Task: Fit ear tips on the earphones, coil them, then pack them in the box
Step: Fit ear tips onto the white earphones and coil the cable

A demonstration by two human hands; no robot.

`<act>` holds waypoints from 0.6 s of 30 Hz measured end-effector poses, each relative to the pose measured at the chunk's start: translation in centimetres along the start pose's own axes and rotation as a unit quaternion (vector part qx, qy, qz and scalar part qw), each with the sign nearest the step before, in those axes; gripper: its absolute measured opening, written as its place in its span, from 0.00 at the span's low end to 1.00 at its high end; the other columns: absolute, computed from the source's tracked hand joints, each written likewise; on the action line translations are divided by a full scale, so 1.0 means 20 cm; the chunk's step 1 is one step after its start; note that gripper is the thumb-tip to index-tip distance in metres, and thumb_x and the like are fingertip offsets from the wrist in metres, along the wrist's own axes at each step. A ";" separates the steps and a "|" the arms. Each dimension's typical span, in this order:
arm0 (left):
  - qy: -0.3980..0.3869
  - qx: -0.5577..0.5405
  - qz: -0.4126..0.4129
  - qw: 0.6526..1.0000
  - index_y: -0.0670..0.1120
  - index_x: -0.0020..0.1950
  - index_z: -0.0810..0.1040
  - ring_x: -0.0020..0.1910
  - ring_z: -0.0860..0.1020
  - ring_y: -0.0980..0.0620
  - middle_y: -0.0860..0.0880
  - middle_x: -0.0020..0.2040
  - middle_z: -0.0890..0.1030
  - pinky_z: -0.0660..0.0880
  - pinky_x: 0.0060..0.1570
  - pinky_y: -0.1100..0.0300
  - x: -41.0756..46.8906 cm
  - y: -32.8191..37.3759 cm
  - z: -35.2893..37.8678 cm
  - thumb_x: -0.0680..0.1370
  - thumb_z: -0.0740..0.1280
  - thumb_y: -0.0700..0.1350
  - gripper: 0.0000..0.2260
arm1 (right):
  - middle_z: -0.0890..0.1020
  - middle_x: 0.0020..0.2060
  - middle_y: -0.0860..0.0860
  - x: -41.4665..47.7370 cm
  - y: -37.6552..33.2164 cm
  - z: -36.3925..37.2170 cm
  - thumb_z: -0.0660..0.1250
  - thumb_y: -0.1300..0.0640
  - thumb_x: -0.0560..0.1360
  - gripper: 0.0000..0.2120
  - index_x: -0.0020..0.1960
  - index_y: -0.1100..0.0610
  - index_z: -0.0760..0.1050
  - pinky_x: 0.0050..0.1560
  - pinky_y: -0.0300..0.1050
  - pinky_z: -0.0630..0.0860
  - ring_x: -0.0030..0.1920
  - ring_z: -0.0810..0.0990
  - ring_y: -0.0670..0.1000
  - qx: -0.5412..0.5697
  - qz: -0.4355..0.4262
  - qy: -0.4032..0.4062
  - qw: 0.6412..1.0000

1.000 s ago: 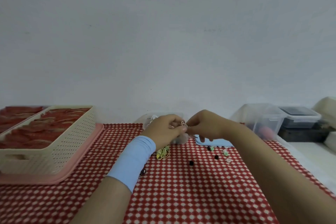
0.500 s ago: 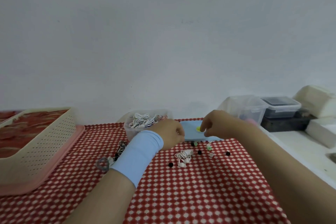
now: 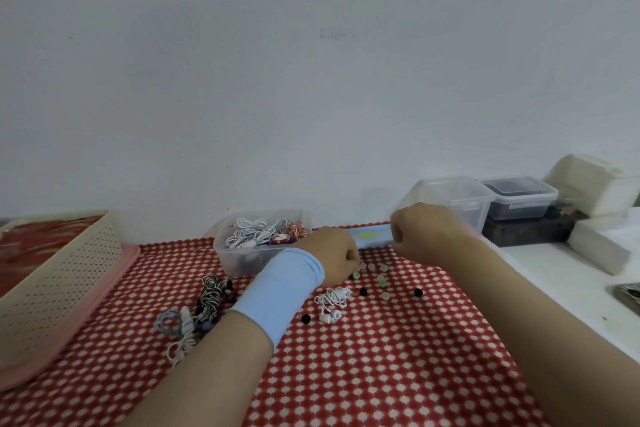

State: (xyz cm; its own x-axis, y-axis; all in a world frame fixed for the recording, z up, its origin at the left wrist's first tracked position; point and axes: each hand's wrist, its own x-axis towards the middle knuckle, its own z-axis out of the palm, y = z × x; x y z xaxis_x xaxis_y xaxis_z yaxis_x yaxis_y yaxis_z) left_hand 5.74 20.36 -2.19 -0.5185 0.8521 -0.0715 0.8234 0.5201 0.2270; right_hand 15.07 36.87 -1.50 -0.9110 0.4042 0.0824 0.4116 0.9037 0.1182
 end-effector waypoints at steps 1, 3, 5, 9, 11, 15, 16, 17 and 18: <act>-0.015 0.000 -0.003 1.000 0.48 0.53 0.85 0.51 0.81 0.49 0.50 0.53 0.84 0.78 0.57 0.52 -0.01 0.00 0.01 0.81 0.62 0.48 0.12 | 0.81 0.45 0.48 -0.01 0.00 -0.01 0.66 0.49 0.78 0.06 0.50 0.51 0.78 0.49 0.45 0.78 0.45 0.79 0.50 0.003 0.009 0.012 1.000; -0.043 0.005 -0.004 0.999 0.49 0.60 0.82 0.56 0.80 0.48 0.50 0.59 0.82 0.76 0.60 0.52 -0.02 0.00 0.03 0.82 0.61 0.49 0.13 | 0.80 0.41 0.48 -0.02 -0.01 -0.01 0.65 0.47 0.78 0.09 0.48 0.51 0.79 0.47 0.46 0.79 0.42 0.79 0.49 0.006 0.020 0.015 1.000; -0.069 0.020 -0.005 0.997 0.52 0.70 0.74 0.62 0.76 0.48 0.51 0.68 0.76 0.73 0.62 0.53 -0.04 0.01 0.05 0.83 0.58 0.50 0.16 | 0.81 0.45 0.48 -0.03 -0.04 0.01 0.65 0.45 0.79 0.11 0.50 0.52 0.80 0.44 0.44 0.76 0.43 0.78 0.49 0.004 0.024 -0.001 1.000; -0.102 0.006 -0.007 0.995 0.50 0.76 0.64 0.69 0.70 0.45 0.47 0.75 0.67 0.67 0.64 0.53 -0.04 0.04 0.10 0.84 0.54 0.51 0.20 | 0.84 0.53 0.51 -0.03 -0.09 0.08 0.64 0.50 0.80 0.12 0.58 0.52 0.82 0.53 0.46 0.78 0.51 0.81 0.52 -0.003 0.006 -0.063 0.998; -0.106 -0.001 -0.010 0.994 0.50 0.78 0.62 0.71 0.69 0.45 0.47 0.76 0.66 0.66 0.67 0.52 -0.04 0.06 0.11 0.84 0.55 0.50 0.21 | 0.83 0.58 0.52 -0.01 -0.12 0.09 0.65 0.53 0.81 0.13 0.63 0.51 0.81 0.59 0.47 0.78 0.56 0.81 0.54 -0.008 0.006 -0.123 0.992; -0.064 -0.029 0.008 0.997 0.52 0.71 0.73 0.63 0.75 0.47 0.49 0.68 0.75 0.71 0.57 0.56 -0.05 0.07 0.10 0.82 0.59 0.48 0.17 | 0.78 0.66 0.52 0.01 -0.18 0.10 0.66 0.57 0.81 0.21 0.74 0.52 0.72 0.63 0.45 0.74 0.60 0.79 0.53 -0.064 -0.026 -0.222 0.973; -0.055 -0.048 0.011 0.997 0.53 0.68 0.75 0.61 0.76 0.48 0.50 0.66 0.77 0.71 0.56 0.56 -0.06 0.06 0.09 0.82 0.60 0.48 0.16 | 0.77 0.68 0.51 0.01 -0.19 0.09 0.65 0.58 0.82 0.23 0.76 0.50 0.69 0.63 0.44 0.73 0.61 0.78 0.52 -0.064 -0.032 -0.234 0.970; -0.046 -0.068 0.012 0.997 0.53 0.67 0.77 0.60 0.76 0.49 0.51 0.65 0.78 0.72 0.57 0.56 -0.07 0.06 0.08 0.81 0.62 0.48 0.15 | 0.76 0.68 0.50 0.01 -0.20 0.08 0.65 0.59 0.82 0.24 0.77 0.47 0.68 0.64 0.44 0.73 0.62 0.78 0.52 -0.052 -0.040 -0.236 0.970; -0.040 -0.085 0.013 0.995 0.54 0.65 0.78 0.60 0.77 0.50 0.52 0.64 0.79 0.72 0.58 0.56 -0.08 0.05 0.07 0.81 0.63 0.48 0.14 | 0.76 0.68 0.50 0.00 -0.21 0.07 0.64 0.60 0.82 0.24 0.76 0.45 0.68 0.64 0.44 0.73 0.63 0.78 0.52 -0.031 -0.043 -0.234 0.971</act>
State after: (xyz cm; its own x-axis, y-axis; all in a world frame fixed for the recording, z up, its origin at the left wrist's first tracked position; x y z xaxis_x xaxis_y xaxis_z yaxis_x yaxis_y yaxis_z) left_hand 7.82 19.55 -3.17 -0.4715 0.8709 -0.1387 0.7819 0.4856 0.3909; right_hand 13.26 33.38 -3.45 -0.8486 0.3599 -0.3877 0.3204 0.9329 0.1646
